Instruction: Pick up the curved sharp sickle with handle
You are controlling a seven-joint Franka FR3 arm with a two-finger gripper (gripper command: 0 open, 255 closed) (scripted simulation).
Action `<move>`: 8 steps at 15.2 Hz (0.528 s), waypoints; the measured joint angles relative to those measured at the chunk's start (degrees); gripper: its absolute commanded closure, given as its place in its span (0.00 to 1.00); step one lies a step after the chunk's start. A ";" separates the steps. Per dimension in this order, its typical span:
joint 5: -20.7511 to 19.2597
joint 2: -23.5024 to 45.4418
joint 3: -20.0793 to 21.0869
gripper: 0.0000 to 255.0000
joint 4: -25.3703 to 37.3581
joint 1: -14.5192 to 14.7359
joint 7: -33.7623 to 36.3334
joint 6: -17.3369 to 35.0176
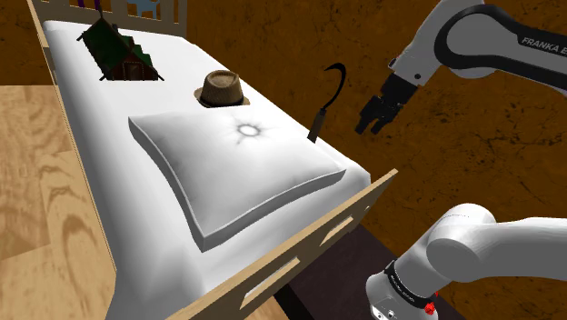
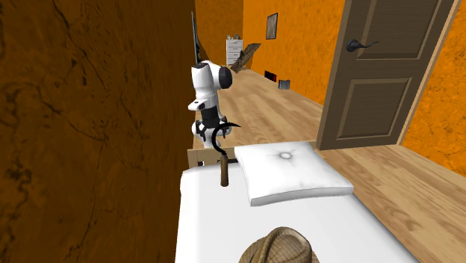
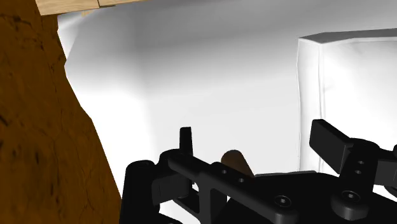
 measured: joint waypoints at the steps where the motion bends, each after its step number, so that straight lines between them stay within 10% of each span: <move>1: 0.00 0.00 0.00 0.00 0.00 0.00 0.00 0.00; 8: -4.24 8.09 6.92 0.00 3.06 -0.07 3.92 12.31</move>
